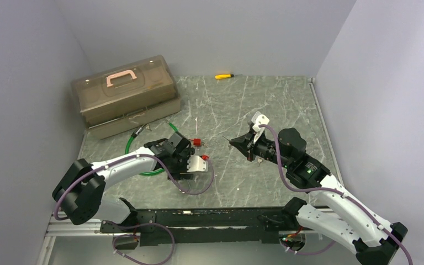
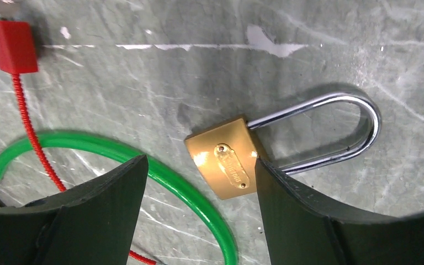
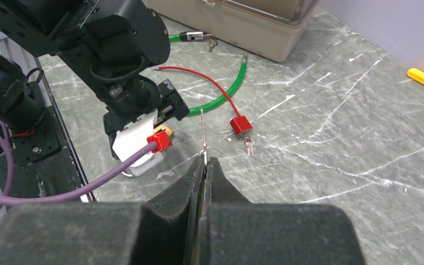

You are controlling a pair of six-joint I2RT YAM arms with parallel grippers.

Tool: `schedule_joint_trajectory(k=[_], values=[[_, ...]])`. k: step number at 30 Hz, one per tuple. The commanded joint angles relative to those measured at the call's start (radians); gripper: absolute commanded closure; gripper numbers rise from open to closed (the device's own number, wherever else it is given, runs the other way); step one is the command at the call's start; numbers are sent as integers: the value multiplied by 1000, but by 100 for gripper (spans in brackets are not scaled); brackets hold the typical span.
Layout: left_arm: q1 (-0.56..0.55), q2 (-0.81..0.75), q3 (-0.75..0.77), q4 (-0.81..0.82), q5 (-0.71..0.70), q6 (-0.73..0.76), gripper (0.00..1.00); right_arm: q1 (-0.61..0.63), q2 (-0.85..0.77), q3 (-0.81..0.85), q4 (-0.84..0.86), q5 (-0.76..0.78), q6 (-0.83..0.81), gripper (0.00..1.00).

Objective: Unlock with the key
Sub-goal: Move the lock to the center of the board.

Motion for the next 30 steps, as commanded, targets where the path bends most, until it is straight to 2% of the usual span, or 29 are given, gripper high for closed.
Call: schedule_joint_trajectory(k=[1, 8, 12, 18, 22, 25, 30], values=[[1, 4, -36, 57, -29, 71, 24, -4, -10, 5, 27, -3, -10, 100], [4, 26, -5, 12, 5, 220, 25, -3, -13, 2, 30, 0, -3, 100], [27, 60, 103, -185, 117, 289, 27, -3, -12, -1, 38, 0, 1, 100], [154, 49, 171, -346, 237, 525, 26, -4, -21, -6, 36, -6, 2, 100], [191, 86, 222, -541, 360, 797, 21, -4, -7, 11, 36, -15, 3, 100], [168, 108, 207, -494, 367, 833, 21, -3, -7, 12, 44, -15, 8, 100], [96, 151, 135, -365, 247, 875, 18, -4, -7, 23, 34, -16, 10, 100]])
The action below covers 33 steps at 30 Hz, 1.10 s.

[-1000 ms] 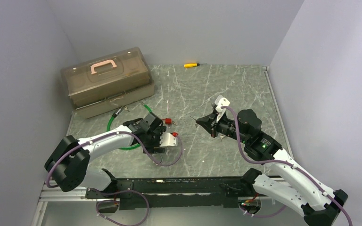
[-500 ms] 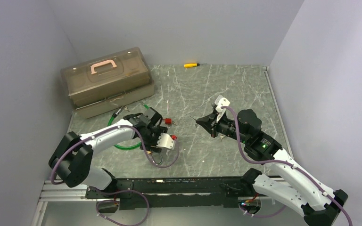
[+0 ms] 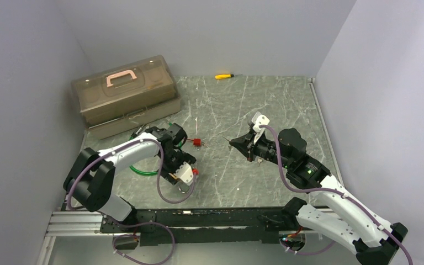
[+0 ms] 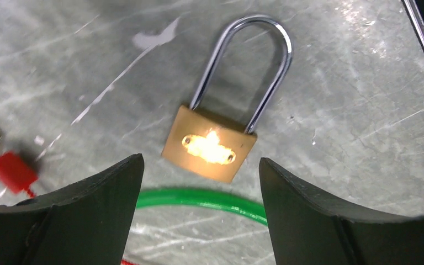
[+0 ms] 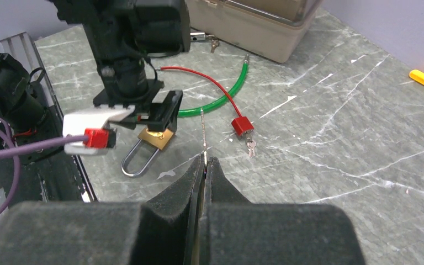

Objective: Unlock with the key
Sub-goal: Move the lock to the center of the board, then pick up the lock from the center of the board.

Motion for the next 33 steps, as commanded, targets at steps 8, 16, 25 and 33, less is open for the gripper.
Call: schedule_joint_trajectory(k=[8, 16, 25, 33], values=[[-83, 104, -66, 128, -147, 174, 15, -3, -9, 40, 15, 4, 6, 100], [-95, 135, -110, 170, -236, 223, 30, -3, -12, 47, 6, 10, -6, 100], [-123, 117, -27, 134, -44, -19, 100, -5, -24, 50, -6, 27, -17, 100], [-39, -29, 237, -22, 189, -465, 100, -9, -37, 78, -18, 93, -34, 100]])
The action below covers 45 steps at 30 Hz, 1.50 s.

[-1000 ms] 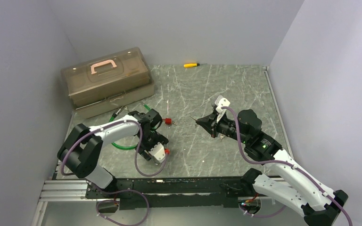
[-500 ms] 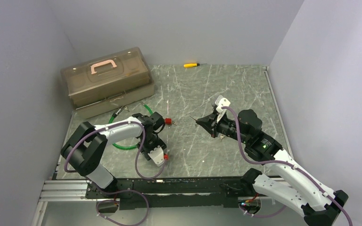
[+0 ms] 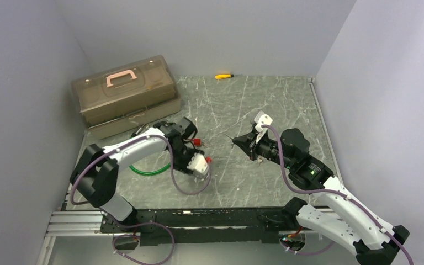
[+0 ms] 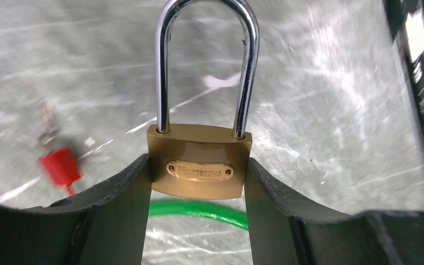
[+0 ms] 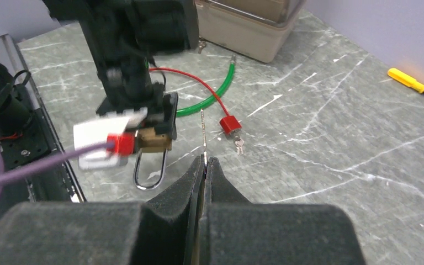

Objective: Unlock with the key
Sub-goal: Pick up the lock from the center of the board.

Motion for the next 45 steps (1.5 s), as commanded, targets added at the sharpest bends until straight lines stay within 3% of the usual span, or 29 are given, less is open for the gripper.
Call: schedule_joint_trajectory(k=[1, 4, 7, 9, 11, 12, 14, 17, 20, 26, 30, 32, 37, 45], values=[[108, -126, 207, -92, 243, -372, 100, -4, -23, 70, 9, 80, -21, 100], [256, -142, 319, -142, 431, -579, 100, -5, -52, 79, 15, 158, -26, 100], [435, -199, 327, -18, 695, -831, 100, -6, -82, 82, 25, 234, -39, 100], [547, -251, 280, 277, 815, -1211, 100, -7, -79, 92, 28, 236, -49, 100], [641, -296, 192, 847, 833, -1758, 100, -7, -59, 107, 29, 217, -55, 100], [664, -303, 177, 1046, 806, -1985, 100, -7, -47, 110, 38, 199, -56, 100], [685, -282, 234, 1194, 761, -2269, 100, -7, -17, 115, 76, 166, -48, 100], [678, -240, 500, 850, 703, -2237, 100, -7, 33, 138, 131, 112, -40, 100], [669, -226, 701, 685, 668, -2257, 100, -9, 80, 147, 193, 61, -41, 100], [650, -325, 735, 732, 688, -2478, 100, -9, 134, 160, 286, -29, -31, 100], [645, -361, 797, 768, 741, -2503, 100, -10, 129, 154, 331, -86, -38, 100], [629, -362, 917, 845, 769, -2535, 100, -11, 120, 127, 395, -127, -52, 100], [633, -350, 1092, 856, 796, -2549, 100, -10, 114, 87, 520, -164, -38, 100], [665, -370, 1034, 854, 787, -2564, 100, -10, 170, 118, 587, -234, -31, 100]])
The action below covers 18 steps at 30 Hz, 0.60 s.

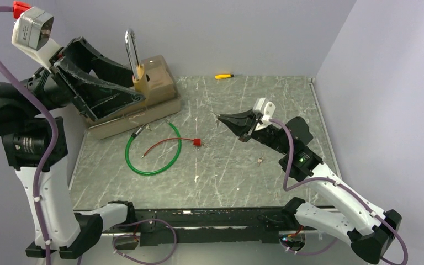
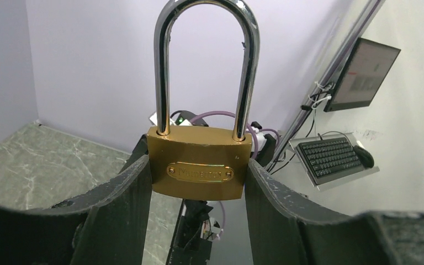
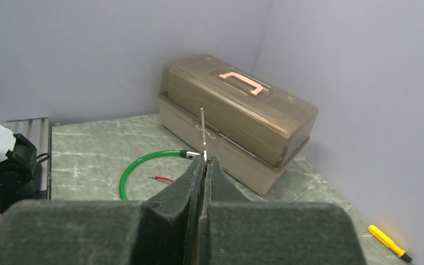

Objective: Unlock with the key
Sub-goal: Pick up the lock from the center of the board.

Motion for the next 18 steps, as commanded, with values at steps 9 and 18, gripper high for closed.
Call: schedule_joint_trajectory(k=[9, 18], values=[[28, 45, -180, -204, -366, 233, 100, -4, 52, 59, 104, -60, 42, 100], [-43, 175, -151, -228, -602, 240, 100, 2, 230, 163, 221, -32, 168, 100]])
